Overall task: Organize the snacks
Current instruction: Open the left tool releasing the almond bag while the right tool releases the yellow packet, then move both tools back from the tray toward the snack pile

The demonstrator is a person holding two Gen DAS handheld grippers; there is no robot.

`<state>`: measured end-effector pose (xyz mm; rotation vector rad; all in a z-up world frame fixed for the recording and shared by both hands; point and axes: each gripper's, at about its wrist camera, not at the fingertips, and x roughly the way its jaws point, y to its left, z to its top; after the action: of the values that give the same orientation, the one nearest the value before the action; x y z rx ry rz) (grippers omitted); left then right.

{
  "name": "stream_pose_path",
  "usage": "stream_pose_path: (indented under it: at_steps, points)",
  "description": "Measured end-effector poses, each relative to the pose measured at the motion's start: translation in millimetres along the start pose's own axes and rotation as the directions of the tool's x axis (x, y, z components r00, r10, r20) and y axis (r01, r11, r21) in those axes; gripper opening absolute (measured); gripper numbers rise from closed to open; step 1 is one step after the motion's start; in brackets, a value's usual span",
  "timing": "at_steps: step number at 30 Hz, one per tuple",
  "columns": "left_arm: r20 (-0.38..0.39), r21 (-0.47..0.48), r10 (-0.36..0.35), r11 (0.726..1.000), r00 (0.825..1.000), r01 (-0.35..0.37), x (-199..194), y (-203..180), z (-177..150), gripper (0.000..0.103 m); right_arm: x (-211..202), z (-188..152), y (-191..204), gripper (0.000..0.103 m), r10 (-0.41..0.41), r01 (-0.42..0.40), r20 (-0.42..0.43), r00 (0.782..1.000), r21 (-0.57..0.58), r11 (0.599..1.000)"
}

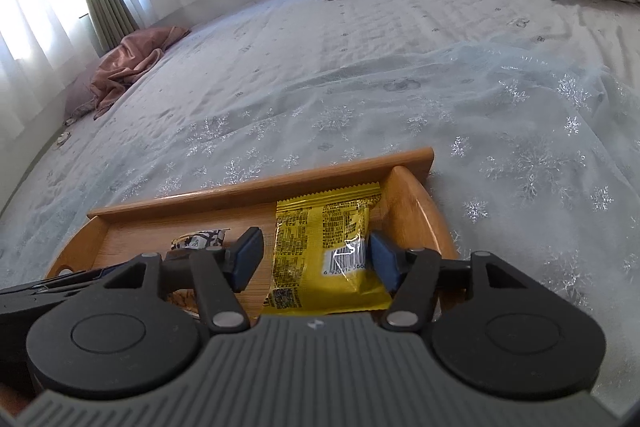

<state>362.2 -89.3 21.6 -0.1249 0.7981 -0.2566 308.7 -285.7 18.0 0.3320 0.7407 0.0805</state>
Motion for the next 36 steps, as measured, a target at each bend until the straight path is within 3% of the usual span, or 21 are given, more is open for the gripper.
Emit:
stream_pose_path:
  at_steps: [6,12,24,29,36]
  points:
    - [0.029,0.010,0.027,1.000,0.999,-0.028,-20,3,-1,0.077,-15,-1,2,0.077,0.010,-0.009,0.021,1.000,-0.013,1.000]
    - [0.063,0.024,0.026,0.999,0.998,-0.028,-50,6,-8,0.086,-43,-8,14,0.084,0.006,-0.001,0.056,0.998,-0.100,0.995]
    - [0.123,0.060,0.015,0.998,0.992,-0.022,-120,4,-36,0.092,-102,-34,34,0.093,0.061,-0.036,0.119,0.991,-0.206,0.978]
    - [0.145,0.076,0.013,0.997,0.989,-0.024,-144,2,-44,0.093,-121,-44,39,0.100,0.090,-0.058,0.141,0.986,-0.216,0.975]
    - [0.171,0.067,0.000,0.998,0.985,-0.012,-174,2,-54,0.095,-143,-55,43,0.101,0.124,-0.088,0.158,0.980,-0.220,0.972]
